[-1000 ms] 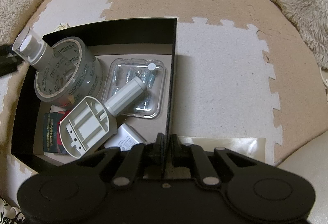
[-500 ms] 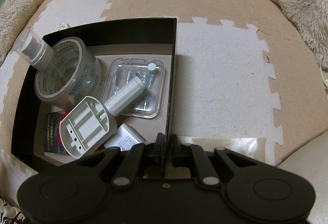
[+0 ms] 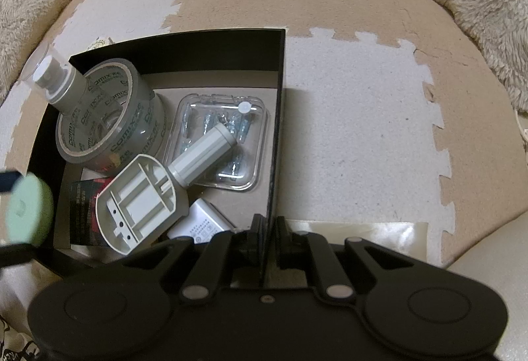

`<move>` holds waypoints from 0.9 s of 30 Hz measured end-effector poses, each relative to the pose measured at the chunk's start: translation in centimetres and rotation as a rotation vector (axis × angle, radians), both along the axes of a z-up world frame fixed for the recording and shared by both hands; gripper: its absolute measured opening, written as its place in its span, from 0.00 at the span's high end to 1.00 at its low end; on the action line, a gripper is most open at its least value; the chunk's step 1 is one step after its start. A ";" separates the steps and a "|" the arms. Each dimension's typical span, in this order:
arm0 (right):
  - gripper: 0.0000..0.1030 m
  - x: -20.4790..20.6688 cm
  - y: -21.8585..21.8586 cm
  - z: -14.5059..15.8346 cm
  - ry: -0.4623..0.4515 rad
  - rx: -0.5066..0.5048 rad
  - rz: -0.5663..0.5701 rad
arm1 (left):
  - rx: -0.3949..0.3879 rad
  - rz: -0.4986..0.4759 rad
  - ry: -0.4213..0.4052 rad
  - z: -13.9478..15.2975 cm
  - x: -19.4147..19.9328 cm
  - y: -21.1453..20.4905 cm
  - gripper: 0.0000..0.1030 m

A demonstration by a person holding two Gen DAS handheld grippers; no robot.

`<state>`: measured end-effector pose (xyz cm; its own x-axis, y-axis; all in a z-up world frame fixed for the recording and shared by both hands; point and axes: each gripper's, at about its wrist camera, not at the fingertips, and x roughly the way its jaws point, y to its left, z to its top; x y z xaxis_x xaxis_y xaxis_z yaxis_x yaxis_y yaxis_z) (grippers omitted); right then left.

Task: Organize rigid objects
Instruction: 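Carry the mint-green tape measure into the black box and release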

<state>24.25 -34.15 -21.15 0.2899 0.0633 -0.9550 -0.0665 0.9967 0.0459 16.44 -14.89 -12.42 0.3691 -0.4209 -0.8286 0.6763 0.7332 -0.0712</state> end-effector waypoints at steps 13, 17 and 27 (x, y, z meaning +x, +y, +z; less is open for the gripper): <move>0.92 -0.1 0.1 0.1 0.000 -0.004 0.004 | -0.011 -0.024 0.025 0.2 0.0 -0.4 0.24; 0.92 -0.1 0.1 0.1 -0.001 -0.003 0.004 | -0.007 -0.029 0.034 0.2 -0.1 -0.5 0.23; 0.92 -0.1 0.1 0.1 -0.001 -0.004 0.004 | -0.022 -0.031 0.042 0.8 -0.2 -0.7 0.05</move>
<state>24.19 -34.07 -21.09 0.2901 0.0608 -0.9551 -0.0709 0.9966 0.0420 16.27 -15.57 -11.64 0.3204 -0.4500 -0.8336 0.6950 0.7096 -0.1160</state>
